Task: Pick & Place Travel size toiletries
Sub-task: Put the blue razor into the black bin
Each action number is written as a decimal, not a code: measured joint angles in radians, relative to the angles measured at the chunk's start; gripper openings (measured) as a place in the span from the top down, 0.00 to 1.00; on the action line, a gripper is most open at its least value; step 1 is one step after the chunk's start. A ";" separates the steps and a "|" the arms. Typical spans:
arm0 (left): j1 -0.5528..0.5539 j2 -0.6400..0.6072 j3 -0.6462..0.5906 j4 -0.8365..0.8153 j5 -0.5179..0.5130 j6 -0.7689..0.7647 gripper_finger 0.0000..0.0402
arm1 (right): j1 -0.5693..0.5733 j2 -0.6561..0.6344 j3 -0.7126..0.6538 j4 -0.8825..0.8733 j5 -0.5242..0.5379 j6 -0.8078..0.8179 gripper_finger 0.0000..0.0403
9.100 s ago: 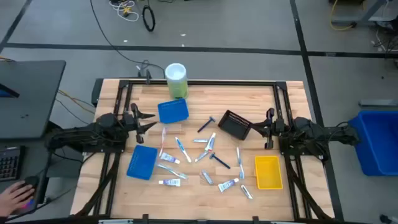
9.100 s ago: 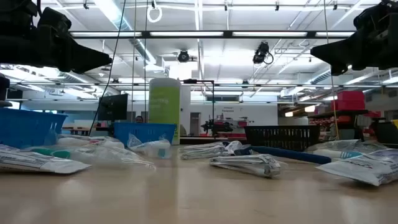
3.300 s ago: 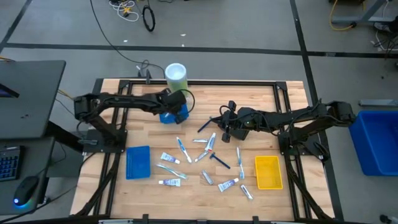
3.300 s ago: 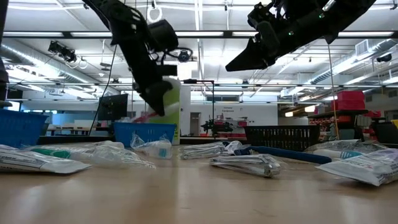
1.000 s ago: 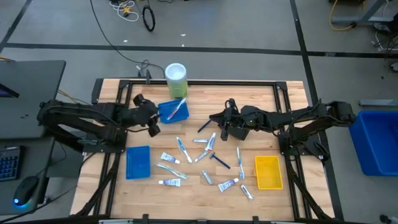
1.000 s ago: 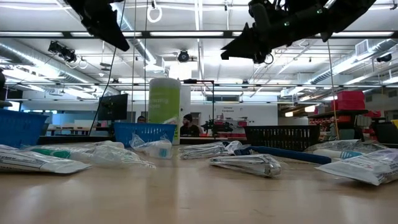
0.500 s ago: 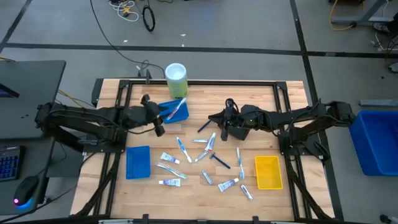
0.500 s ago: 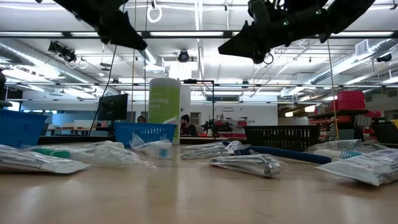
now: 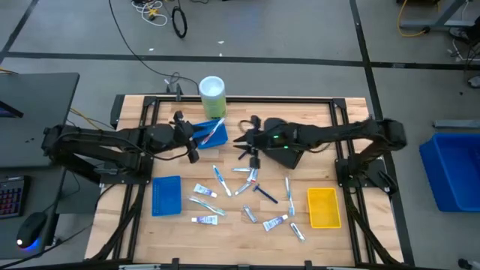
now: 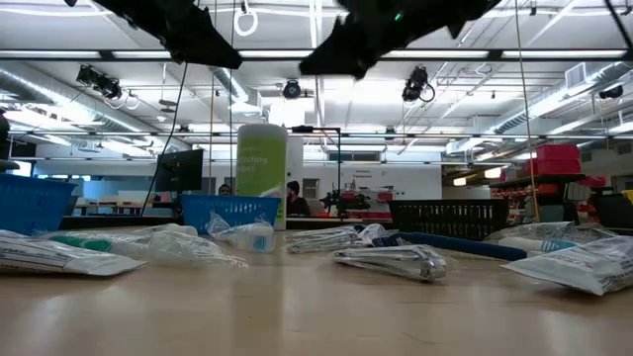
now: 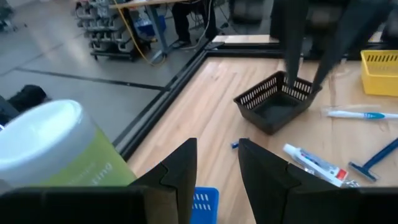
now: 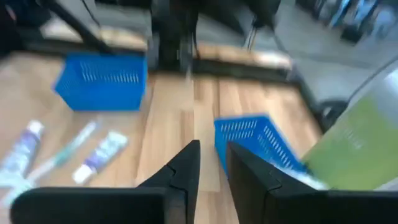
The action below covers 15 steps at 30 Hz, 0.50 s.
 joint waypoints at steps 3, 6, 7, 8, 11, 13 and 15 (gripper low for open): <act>0.009 0.000 0.000 0.021 0.000 0.024 0.68 | -0.014 0.095 0.031 -0.079 0.045 0.009 0.75; 0.022 0.000 0.000 0.031 -0.001 0.036 0.68 | -0.033 0.162 0.057 -0.196 0.067 0.018 0.73; 0.026 0.000 0.000 0.034 -0.001 0.040 0.68 | -0.039 0.178 0.065 -0.234 0.063 0.018 0.72; 0.031 0.000 0.000 0.038 -0.002 0.044 0.68 | -0.045 0.187 0.071 -0.270 0.058 0.017 0.71; 0.046 0.000 0.000 0.054 -0.004 0.062 0.68 | -0.066 0.200 0.081 -0.324 0.007 -0.002 0.67; 0.052 0.000 0.000 0.077 -0.004 0.064 0.68 | -0.083 0.210 0.081 -0.353 -0.041 -0.009 0.65; 0.058 0.000 0.000 0.085 -0.004 0.066 0.68 | -0.105 0.224 0.081 -0.371 -0.071 -0.011 0.62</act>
